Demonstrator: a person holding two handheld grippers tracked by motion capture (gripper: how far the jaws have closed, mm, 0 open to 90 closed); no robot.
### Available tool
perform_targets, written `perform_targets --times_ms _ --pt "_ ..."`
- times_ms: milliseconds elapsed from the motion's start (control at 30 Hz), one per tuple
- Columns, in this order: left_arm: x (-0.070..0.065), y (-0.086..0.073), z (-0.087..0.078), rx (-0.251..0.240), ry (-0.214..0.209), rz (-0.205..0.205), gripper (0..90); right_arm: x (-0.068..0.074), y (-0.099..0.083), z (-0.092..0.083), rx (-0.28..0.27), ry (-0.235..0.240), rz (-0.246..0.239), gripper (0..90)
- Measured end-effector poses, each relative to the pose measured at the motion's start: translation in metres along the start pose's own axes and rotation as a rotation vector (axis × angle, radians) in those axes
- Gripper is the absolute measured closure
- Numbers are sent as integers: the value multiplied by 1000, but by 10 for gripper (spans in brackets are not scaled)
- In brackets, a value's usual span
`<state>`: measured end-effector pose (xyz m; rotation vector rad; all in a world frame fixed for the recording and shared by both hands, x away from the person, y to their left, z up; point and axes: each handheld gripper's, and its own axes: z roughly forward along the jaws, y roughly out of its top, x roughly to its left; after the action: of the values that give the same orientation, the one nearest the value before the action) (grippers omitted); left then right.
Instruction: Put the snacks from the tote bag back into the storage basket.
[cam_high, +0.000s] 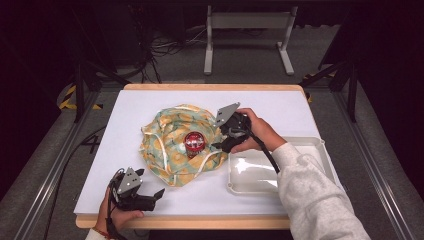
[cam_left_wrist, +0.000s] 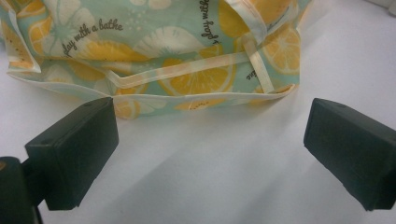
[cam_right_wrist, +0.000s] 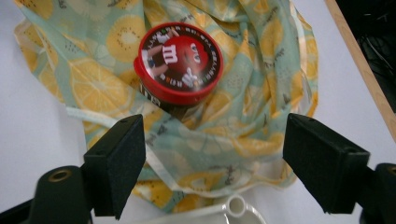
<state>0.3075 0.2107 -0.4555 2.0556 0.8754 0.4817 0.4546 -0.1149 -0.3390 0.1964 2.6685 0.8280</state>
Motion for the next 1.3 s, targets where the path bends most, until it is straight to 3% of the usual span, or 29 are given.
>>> perform_targets --times_ms 167,667,833,1033,1300 --pt "1 -2 -1 4 0 -11 37 -3 13 14 28 64 6 210" --pt "0 -5 -6 3 5 -16 37 1 40 44 164 144 -69 207" --pt "0 -6 -6 0 5 -18 37 2 44 53 201 140 -84 204" --pt "0 -6 -6 4 2 -14 37 4 49 64 204 166 -80 199" --pt "0 -6 -6 7 -1 -9 37 3 52 78 221 162 -70 218"
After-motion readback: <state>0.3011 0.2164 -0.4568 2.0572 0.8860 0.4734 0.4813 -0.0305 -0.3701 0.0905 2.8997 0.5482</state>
